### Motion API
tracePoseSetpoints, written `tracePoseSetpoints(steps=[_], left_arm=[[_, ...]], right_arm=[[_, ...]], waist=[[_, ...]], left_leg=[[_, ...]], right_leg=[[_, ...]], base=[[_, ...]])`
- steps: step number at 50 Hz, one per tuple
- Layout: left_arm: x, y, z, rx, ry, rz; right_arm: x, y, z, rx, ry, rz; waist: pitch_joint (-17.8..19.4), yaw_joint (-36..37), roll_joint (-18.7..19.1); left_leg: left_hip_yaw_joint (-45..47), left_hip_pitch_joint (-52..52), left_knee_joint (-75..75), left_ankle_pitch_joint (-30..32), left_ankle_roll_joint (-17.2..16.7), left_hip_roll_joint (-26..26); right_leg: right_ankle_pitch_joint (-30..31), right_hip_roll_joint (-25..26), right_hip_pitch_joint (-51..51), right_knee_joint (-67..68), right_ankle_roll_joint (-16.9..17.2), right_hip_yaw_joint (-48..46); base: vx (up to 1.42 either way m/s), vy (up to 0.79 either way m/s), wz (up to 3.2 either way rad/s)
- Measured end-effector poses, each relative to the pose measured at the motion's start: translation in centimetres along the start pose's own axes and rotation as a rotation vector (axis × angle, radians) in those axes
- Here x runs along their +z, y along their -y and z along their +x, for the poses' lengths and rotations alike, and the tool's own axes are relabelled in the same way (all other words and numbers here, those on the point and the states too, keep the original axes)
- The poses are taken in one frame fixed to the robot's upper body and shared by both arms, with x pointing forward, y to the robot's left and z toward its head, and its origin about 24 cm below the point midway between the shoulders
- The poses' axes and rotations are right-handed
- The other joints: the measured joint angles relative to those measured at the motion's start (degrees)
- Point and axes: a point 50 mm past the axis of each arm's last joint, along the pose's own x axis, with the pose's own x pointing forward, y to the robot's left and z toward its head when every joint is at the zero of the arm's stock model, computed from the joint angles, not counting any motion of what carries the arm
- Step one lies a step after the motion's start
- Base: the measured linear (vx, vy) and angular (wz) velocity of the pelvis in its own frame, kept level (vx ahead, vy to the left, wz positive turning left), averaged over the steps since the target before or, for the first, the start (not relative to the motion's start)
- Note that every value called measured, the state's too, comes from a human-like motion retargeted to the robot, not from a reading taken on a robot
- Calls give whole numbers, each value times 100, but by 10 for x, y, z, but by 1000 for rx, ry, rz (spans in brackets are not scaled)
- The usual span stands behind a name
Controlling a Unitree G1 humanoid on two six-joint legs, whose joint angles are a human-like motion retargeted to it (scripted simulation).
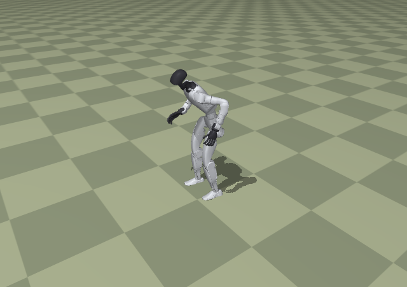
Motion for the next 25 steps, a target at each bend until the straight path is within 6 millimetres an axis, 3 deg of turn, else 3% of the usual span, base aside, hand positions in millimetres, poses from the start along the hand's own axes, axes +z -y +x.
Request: tracePoseSetpoints(steps=[3, 5, 7, 9, 11, 13, 15, 17, 18, 20, 21, 22, 23, 25], left_arm=[[42, 16, 38, 174, 220, -68], [73, 45, 67, 195, 341, -111], [120, 83, 99, 173, 436, -216], [184, 115, 119, 129, 559, -312], [258, 134, 119, 81, 741, -378], [334, 137, 101, 42, 974, -405], [398, 127, 67, 19, 1219, -430], [437, 109, 31, 6, 1430, -474], [448, 99, 14, -2, 1527, -506], [454, 81, -14, -56, 1681, -549], [449, 77, -25, -117, 1742, -545], [444, 73, -36, -182, 1802, -540], [440, 67, -47, -253, 1860, -534], [432, 62, -68, -382, 1935, -540]], right_arm=[[8, -19, 6, 40, 30, 41], [8, -31, 14, 8, 15, 132], [18, -45, 38, -21, 28, 180], [52, -56, 73, -58, 120, 228], [113, -61, 105, -86, 282, 347], [196, -63, 123, -21, 475, 578], [282, -60, 118, 123, 666, 882], [352, -54, 92, 284, 862, 1059], [379, -51, 77, 241, 1001, 959], [408, -38, 38, 452, 1121, 1230], [412, -29, 26, 460, 1208, 1219], [416, -18, 15, 468, 1301, 1198], [418, -6, 2, 478, 1407, 1155], [426, 11, -25, 510, 1611, 982]], waist=[[2, -113, 239], [34, -100, 461], [34, -8, 580], [34, 41, 648], [-7, -1, 698], [-307, -64, 719], [-570, -136, 705], [-769, -203, 666], [-884, -237, 628], [-1086, -291, 491], [-1120, -233, 432], [-1230, -126, 389], [-1490, 79, 379], [-1821, 190, 340]], left_leg=[[-244, -1610, 1953, -453, 185, -43], [-309, -2389, 3385, -856, 7, -56], [-289, -2767, 4258, -1094, -60, -102], [-245, -2922, 4888, -1250, -63, -120], [-236, -2858, 5206, -1302, -74, -136], [-262, -2823, 4957, -1109, 96, -170], [-248, -2508, 4120, -568, 181, -182], [-255, -1794, 2479, 605, 118, -210], [-286, -1320, 1328, 1519, 23, -245], [-351, 68, -1632, 3799, -601, -329], [-373, 755, -2584, 4136, -1237, -299], [-323, 1198, -3263, 4242, -1761, -229], [-130, 1153, -3396, 3888, -2063, -79], [143, 1109, -3441, 3298, -2163, -76]], right_leg=[[-879, 228, -1337, 2282, -18, 339], [-1737, 117, -1960, 3863, -147, 126], [-2025, -58, -2391, 4921, -351, -7], [-2112, -190, -2644, 5736, -466, -80], [-2164, -295, -2606, 6147, -604, -173], [-2059, -258, -2570, 5911, -980, -203], [-1518, -241, -2274, 5072, -1110, -256], [-282, -221, -1558, 3364, -942, -307], [668, -203, -1068, 2152, -771, -303], [3138, -251, 251, -706, 138, -240], [3535, -261, 744, -1249, 959, -257], [3791, -170, 1073, -1724, 1509, -355], [3767, 128, 1070, -2064, 1517, -617], [3450, 245, 1104, -2281, 1520, -780]], base=[[-34, 6, 75], [-15, 7, 75], [-13, 5, 43], [-15, 2, 22], [-17, -1, 18], [-29, -6, 2], [-35, -8, -9], [-36, -10, -8], [-36, -12, 0], [-30, -12, 3], [-26, -16, -25], [-37, -30, -76], [-51, -34, -86], [-55, -18, -39]])
